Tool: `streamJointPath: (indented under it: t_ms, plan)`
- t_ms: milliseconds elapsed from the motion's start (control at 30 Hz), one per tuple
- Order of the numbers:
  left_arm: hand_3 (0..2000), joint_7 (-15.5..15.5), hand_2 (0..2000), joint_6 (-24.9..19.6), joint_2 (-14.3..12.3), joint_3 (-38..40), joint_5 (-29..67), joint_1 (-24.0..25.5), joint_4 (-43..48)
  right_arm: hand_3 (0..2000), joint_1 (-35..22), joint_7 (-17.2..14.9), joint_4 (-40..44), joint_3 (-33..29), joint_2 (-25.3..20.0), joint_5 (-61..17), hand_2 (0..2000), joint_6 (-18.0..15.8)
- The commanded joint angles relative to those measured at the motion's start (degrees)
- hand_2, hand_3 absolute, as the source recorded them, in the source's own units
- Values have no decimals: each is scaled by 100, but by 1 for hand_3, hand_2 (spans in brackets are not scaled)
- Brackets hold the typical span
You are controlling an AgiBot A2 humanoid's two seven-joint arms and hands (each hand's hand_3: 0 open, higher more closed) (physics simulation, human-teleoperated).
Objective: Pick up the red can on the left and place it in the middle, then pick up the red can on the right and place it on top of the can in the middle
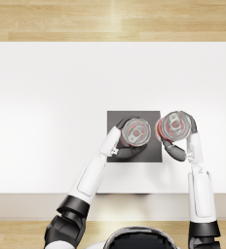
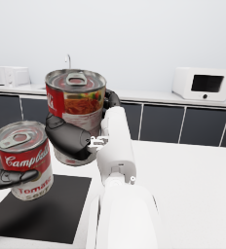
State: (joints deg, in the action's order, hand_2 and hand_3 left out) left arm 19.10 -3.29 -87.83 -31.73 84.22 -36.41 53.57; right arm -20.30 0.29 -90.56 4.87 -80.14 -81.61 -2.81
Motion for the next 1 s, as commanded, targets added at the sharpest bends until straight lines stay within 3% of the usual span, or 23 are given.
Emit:
streamJointPath:
  t_ms: [33, 67, 100, 133, 167, 200, 400, 433, 467, 533, 567, 733, 767, 833, 900, 1000]
  plan:
    - [1520, 25, 2000, 1, -163, -5, 0, -226, -581, 1520, -143, 2, -242, 39, -40, 0, 2000, 2]
    - [1520, 44, 2000, 4, -183, -10, 0, -229, -684, 1520, -186, 2, -283, 39, -58, 0, 2000, 1]
    - [1520, 56, 2000, 4, -21, -514, 0, -388, -810, 1520, -243, 1, -331, 57, -80, 0, 2000, -3]
    - [1520, 66, 2000, 4, -187, -137, -2, -294, -920, 1520, -303, 1, -332, 103, -105, 0, 2000, -5]
    - [1520, 72, 2000, 4, -205, -126, 1, -294, -976, 1520, -364, 0, -330, 148, -131, 0, 2000, -2]
    - [1520, 75, 2000, 3, -75, -593, 1, -442, -1112, 1520, -428, 3, -327, 213, -160, 1, 2000, 0]
    - [1520, 149, 2000, -96, -185, -335, -8, -465, -1557, 1520, -663, 2, -233, 463, -295, 1, 2000, -12]
    - [1193, 158, 639, -116, -172, -273, -11, -443, -1531, 1520, -711, 4, -216, 487, -320, 1, 2000, -13]
    - [867, 162, 0, -129, -132, -263, -12, -377, -1412, 1520, -770, 3, -159, 532, -351, 1, 2000, -16]
    - [213, 145, 0, -66, -48, -154, -13, -216, -1029, 1520, -914, 3, -87, 651, -425, 1, 2000, -17]
    - [0, 129, 0, 49, 31, -50, -10, -64, -648, 1520, -1019, 3, -6, 701, -475, 1, 2000, -18]
    - [0, 23, 0, 281, 576, 993, -3, 1079, 2025, 1520, -1428, 2, 289, 926, -683, 1, 2000, -29]
    - [0, -507, 0, 295, 611, 1397, -3, 1257, 2421, 1520, -1488, -122, 328, 984, -718, 1, 2000, -25]
    - [0, -1189, 0, 312, 649, 1958, -4, 1513, 2941, 1520, -1604, -688, 453, 1101, -787, 1, 2000, -76]
    - [0, -1540, 0, 320, 666, 2488, -6, 1771, 3269, 1520, -1686, -1029, 601, 1230, -845, 1, 2000, -84]
    - [0, -1774, 0, 326, 692, 2789, -9, 2098, 3362, 1520, -1760, -1214, 810, 1375, -911, 0, 2000, -94]
